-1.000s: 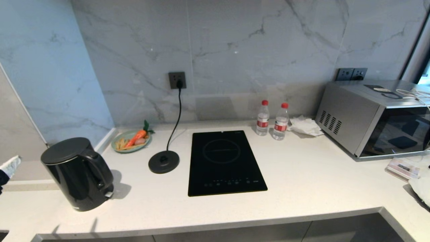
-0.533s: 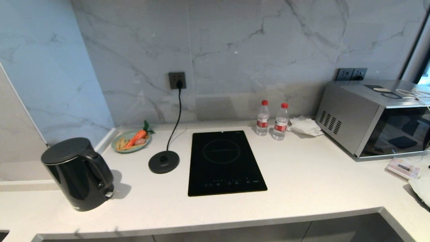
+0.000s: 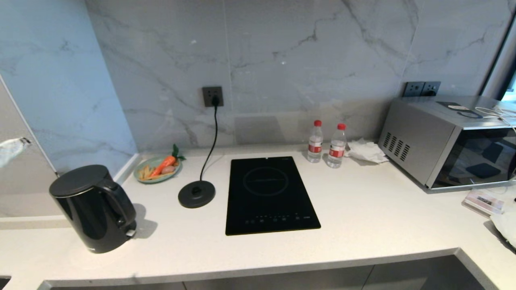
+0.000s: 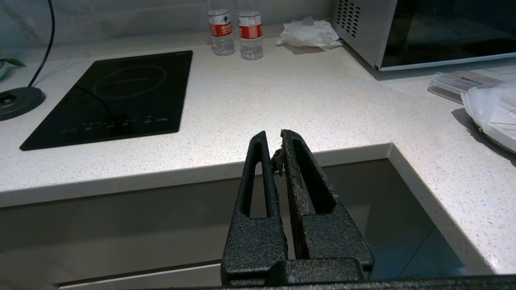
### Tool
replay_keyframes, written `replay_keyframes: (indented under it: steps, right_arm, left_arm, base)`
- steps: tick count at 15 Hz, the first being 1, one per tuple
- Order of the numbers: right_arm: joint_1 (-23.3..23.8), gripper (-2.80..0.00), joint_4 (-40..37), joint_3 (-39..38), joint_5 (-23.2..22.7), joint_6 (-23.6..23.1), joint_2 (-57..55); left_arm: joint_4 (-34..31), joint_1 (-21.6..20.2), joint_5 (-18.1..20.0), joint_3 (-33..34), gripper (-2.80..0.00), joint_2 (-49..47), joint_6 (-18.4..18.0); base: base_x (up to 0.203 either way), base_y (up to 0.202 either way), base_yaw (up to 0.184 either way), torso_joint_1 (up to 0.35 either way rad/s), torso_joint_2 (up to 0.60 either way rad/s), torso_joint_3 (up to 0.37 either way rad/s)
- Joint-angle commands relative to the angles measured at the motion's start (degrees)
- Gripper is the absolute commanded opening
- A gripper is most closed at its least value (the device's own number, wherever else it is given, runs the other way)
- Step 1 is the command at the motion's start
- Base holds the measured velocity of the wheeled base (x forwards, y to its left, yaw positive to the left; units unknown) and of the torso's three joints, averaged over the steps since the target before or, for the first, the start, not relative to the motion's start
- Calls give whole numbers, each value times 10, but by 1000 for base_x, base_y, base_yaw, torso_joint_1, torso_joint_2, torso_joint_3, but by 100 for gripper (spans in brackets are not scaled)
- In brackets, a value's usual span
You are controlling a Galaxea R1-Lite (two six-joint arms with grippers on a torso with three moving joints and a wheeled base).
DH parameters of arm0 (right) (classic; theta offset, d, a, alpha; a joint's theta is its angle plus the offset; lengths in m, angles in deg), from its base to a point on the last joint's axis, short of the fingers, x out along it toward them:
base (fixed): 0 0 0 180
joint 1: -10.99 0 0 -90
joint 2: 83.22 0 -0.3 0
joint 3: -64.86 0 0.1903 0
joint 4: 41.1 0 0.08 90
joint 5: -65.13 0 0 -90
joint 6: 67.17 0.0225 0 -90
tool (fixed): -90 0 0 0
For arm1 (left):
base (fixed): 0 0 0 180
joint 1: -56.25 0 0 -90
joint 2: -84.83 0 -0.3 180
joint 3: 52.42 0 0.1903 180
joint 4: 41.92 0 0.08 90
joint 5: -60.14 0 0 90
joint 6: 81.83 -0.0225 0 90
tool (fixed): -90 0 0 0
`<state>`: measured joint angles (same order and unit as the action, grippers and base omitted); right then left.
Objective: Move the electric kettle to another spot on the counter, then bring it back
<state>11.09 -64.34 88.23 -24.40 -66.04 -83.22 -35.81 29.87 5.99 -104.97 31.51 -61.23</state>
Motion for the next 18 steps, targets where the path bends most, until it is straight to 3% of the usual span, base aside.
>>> replay_keyframes:
  steps: [1, 3, 4, 6, 8, 9, 13, 15, 16, 17, 18]
  right_arm:
    - [0, -280, 0, 0, 0, 0, 0]
    - [0, -280, 0, 0, 0, 0, 0]
    - [0, -280, 0, 0, 0, 0, 0]
    - [0, -280, 0, 0, 0, 1, 0]
    - [0, -280, 0, 0, -1, 0, 0]
    - [0, -280, 0, 0, 0, 0, 0]
    - [0, -280, 0, 0, 0, 0, 0]
    - [0, -280, 0, 0, 0, 0, 0]
    - [0, -280, 0, 0, 0, 0, 0]
    - [0, -280, 0, 0, 0, 0, 0]
    - [0, -280, 0, 0, -1, 0, 0]
  left_arm:
    - [-49, 149, -118, 9, 0, 29, -50]
    - [-89, 303, -274, 26, 0, 56, -86]
    - [-107, 356, -367, 38, 0, 66, -105]
    - [-154, 390, -473, 63, 0, 92, -173]
    - [-205, 350, -580, 75, 0, 148, -275]
    - [-217, 339, -606, 79, -280, 177, -303]
    - [-245, 325, -637, 97, -280, 242, -352]
    - [-286, 278, -680, 107, -280, 285, -440]
    - [-304, 265, -681, 116, -280, 312, -471]
    - [-309, 262, -652, 139, -280, 332, -482]
    - [-306, 261, -599, 155, -280, 356, -478]
  base:
    - [0, 0, 0, 0, 0, 0]
    - [0, 0, 0, 0, 0, 0]
    - [0, 0, 0, 0, 0, 0]
    - [0, 0, 0, 0, 0, 0]
    - [0, 0, 0, 0, 0, 0]
    - [0, 0, 0, 0, 0, 0]
    - [0, 0, 0, 0, 0, 0]
    - [0, 0, 0, 0, 0, 0]
    - [0, 0, 0, 0, 0, 0]
    - [0, 0, 0, 0, 0, 0]
    - [0, 0, 0, 0, 0, 0]
